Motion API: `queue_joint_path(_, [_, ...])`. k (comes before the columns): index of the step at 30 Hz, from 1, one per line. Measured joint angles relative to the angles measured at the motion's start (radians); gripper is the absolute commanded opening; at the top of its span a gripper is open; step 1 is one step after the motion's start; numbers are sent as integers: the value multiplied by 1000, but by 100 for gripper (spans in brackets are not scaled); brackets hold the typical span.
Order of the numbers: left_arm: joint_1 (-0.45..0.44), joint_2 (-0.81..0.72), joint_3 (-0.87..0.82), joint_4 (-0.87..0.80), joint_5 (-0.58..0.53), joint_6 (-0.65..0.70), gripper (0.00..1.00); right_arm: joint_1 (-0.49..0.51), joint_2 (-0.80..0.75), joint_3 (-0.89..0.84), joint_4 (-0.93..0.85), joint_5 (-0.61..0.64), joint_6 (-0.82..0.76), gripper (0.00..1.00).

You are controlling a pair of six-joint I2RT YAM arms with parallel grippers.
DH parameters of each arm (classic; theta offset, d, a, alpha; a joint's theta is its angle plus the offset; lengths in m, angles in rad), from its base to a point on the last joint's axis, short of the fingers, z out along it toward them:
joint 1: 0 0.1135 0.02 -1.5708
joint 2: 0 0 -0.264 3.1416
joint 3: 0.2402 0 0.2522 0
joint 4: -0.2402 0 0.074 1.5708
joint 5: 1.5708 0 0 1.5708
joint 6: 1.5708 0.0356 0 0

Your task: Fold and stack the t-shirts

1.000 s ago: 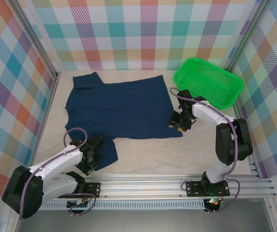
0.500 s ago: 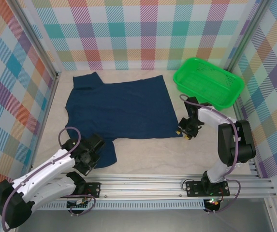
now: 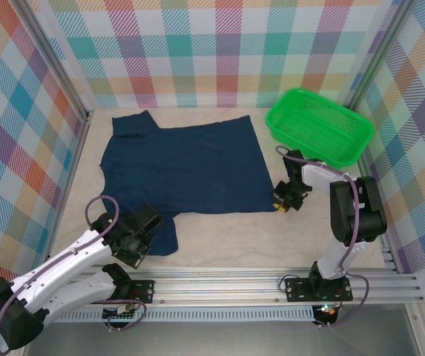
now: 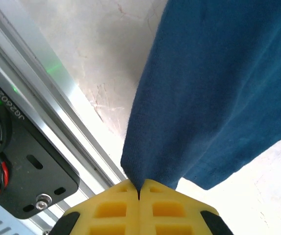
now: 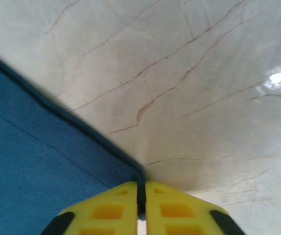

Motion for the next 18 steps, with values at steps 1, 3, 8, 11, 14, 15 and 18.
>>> queue_joint_path(1, [-20,-8,4,-10,0,-27,0,0,-4,0,2,2,0,1])
queue_joint_path(3, [-56,-23,10,-24,-1,-76,0,2,-7,0,3,10,-7,0])
queue_joint_path(8, [-132,-18,45,-79,-1,-191,0,11,-24,1,-21,45,-45,0])
queue_joint_path(11, [-160,4,80,-111,-2,-240,0,12,-51,1,-49,58,-67,0])
queue_joint_path(14, [-188,14,100,-122,0,-262,0,13,-98,-3,-79,63,-80,0])
queue_joint_path(15, [-197,14,103,-122,0,-262,0,16,-119,-6,-86,66,-85,0])
queue_joint_path(18, [-212,13,103,-122,2,-263,0,23,-169,-15,-116,70,-88,0])
